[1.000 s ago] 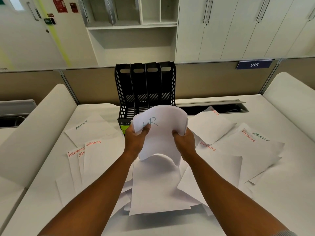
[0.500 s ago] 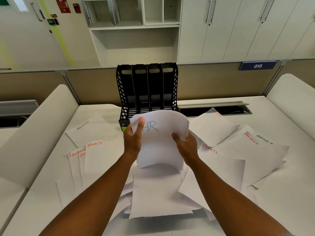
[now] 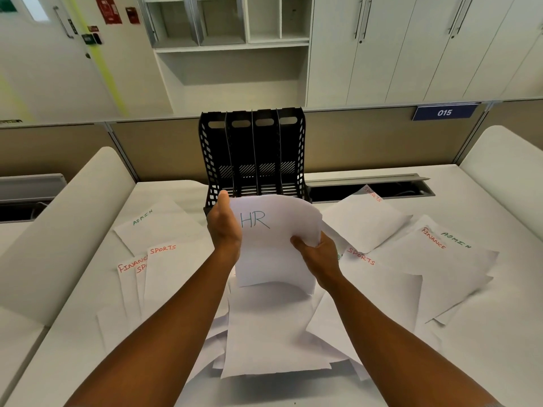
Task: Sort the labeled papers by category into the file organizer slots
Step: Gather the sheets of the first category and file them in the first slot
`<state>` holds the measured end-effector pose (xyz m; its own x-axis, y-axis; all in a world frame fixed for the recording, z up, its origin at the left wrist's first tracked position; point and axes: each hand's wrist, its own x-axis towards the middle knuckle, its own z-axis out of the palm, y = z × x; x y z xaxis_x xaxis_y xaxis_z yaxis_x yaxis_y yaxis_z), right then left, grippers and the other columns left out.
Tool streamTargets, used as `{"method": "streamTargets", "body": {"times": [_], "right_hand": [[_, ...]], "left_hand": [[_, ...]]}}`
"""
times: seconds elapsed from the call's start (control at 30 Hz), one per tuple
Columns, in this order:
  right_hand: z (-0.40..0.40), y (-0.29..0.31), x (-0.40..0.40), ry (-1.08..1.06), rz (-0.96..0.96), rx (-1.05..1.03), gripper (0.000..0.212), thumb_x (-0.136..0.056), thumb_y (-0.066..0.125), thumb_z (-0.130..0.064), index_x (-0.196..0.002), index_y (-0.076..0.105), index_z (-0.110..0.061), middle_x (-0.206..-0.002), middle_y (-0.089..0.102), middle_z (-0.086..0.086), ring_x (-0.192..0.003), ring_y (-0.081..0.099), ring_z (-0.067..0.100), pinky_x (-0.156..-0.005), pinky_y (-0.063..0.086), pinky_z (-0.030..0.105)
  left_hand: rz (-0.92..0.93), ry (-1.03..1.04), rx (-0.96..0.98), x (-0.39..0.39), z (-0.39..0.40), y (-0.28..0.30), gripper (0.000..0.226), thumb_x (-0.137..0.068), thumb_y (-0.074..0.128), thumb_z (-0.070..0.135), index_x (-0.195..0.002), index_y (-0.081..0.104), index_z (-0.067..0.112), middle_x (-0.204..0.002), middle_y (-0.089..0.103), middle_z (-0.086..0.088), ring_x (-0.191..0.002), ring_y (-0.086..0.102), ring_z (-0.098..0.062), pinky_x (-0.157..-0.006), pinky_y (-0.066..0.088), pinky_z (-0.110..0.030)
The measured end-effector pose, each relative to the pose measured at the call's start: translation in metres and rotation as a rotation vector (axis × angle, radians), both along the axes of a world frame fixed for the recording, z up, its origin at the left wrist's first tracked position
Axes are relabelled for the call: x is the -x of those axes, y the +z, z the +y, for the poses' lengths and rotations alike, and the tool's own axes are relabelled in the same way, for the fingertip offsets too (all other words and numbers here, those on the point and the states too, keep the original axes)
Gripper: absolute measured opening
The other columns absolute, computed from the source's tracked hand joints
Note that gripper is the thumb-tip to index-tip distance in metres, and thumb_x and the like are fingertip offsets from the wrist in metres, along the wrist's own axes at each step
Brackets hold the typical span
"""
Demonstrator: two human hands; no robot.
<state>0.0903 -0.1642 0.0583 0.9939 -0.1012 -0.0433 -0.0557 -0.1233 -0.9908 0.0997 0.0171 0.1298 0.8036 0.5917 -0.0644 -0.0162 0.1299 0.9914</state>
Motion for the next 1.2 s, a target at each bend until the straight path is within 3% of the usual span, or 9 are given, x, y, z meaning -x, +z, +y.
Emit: {"method": "streamTargets", "body": {"times": [0.13,0.27,0.33,0.4,0.53,0.7,0.93,1.1,1.2], "right_hand": [[-0.002,-0.001,0.002,0.007,0.006,-0.001,0.034,-0.082,0.074,-0.031,-0.112,0.062,-0.02,-0.099,0.067,-0.002,-0.091,0.064,0.022,-0.083,0.056,0.036],[-0.005,-0.004,0.003,0.003,0.014,-0.003,0.021,-0.085,0.071,-0.031,-0.103,0.061,-0.026,-0.091,0.067,-0.007,-0.086,0.063,0.018,-0.078,0.055,0.032],[-0.007,-0.005,0.002,-0.005,0.015,0.002,0.016,-0.085,0.07,-0.03,-0.098,0.06,-0.029,-0.086,0.065,-0.012,-0.083,0.063,0.015,-0.076,0.054,0.031],[-0.008,-0.004,0.003,-0.011,0.019,0.002,0.015,-0.086,0.07,-0.03,-0.097,0.059,-0.03,-0.086,0.065,-0.011,-0.083,0.063,0.016,-0.076,0.053,0.032],[-0.01,-0.004,0.005,-0.001,0.034,-0.011,0.022,-0.087,0.069,-0.03,-0.105,0.059,-0.026,-0.097,0.066,-0.003,-0.091,0.063,0.022,-0.083,0.055,0.037],[-0.013,-0.004,0.005,0.007,0.073,0.007,0.026,-0.087,0.069,-0.031,-0.111,0.06,-0.023,-0.106,0.068,0.003,-0.098,0.064,0.028,-0.09,0.055,0.048],[-0.003,0.001,0.006,0.001,0.048,0.002,0.028,-0.09,0.064,-0.027,-0.117,0.059,-0.02,-0.108,0.068,0.004,-0.098,0.064,0.026,-0.091,0.055,0.048],[0.011,0.015,-0.001,-0.029,-0.021,-0.003,0.037,-0.092,0.062,-0.029,-0.126,0.053,-0.019,-0.117,0.066,0.006,-0.101,0.064,0.026,-0.089,0.056,0.043],[0.014,0.019,-0.003,-0.012,-0.047,0.025,0.039,-0.092,0.062,-0.027,-0.128,0.049,-0.022,-0.116,0.063,0.001,-0.098,0.063,0.022,-0.084,0.056,0.039]], "left_hand": [[0.048,0.022,0.09,0.0,0.002,0.003,0.067,-0.096,0.028,0.059,-0.119,0.06,0.005,-0.114,0.065,-0.016,-0.104,0.063,-0.029,-0.095,0.052,-0.041],[-0.073,-0.058,0.008,0.007,0.001,0.002,0.06,-0.093,0.03,0.064,-0.089,0.062,0.014,-0.089,0.063,-0.014,-0.077,0.066,-0.018,-0.066,0.053,-0.03],[-0.108,-0.134,-0.065,0.009,0.002,-0.005,0.049,-0.085,0.043,0.067,-0.095,0.058,0.021,-0.098,0.061,-0.012,-0.088,0.062,-0.019,-0.075,0.05,-0.032],[-0.125,-0.215,-0.156,0.012,0.005,-0.014,0.043,-0.075,0.062,0.062,-0.102,0.059,0.028,-0.102,0.066,0.001,-0.094,0.063,-0.006,-0.081,0.05,-0.026],[-0.008,-0.375,-0.252,0.017,0.016,-0.037,0.04,-0.068,0.086,0.032,-0.102,0.066,0.031,-0.097,0.071,0.011,-0.089,0.069,-0.008,-0.073,0.057,-0.019],[0.104,-0.453,-0.235,0.023,0.029,-0.055,0.045,-0.067,0.087,0.014,-0.108,0.07,0.02,-0.101,0.075,-0.001,-0.093,0.071,-0.024,-0.08,0.06,-0.039],[0.079,-0.409,-0.239,0.029,0.017,-0.051,0.033,-0.074,0.082,0.021,-0.1,0.064,0.031,-0.095,0.071,0.012,-0.086,0.069,-0.009,-0.062,0.056,-0.019],[0.066,-0.4,-0.28,0.021,0.008,-0.042,0.029,-0.075,0.08,0.033,-0.097,0.062,0.036,-0.096,0.068,0.005,-0.086,0.069,-0.02,-0.064,0.061,-0.03],[0.074,-0.402,-0.314,0.019,0.005,-0.041,0.041,-0.077,0.079,0.034,-0.113,0.06,0.027,-0.102,0.067,-0.001,-0.089,0.068,-0.022,-0.07,0.062,-0.035]]}}
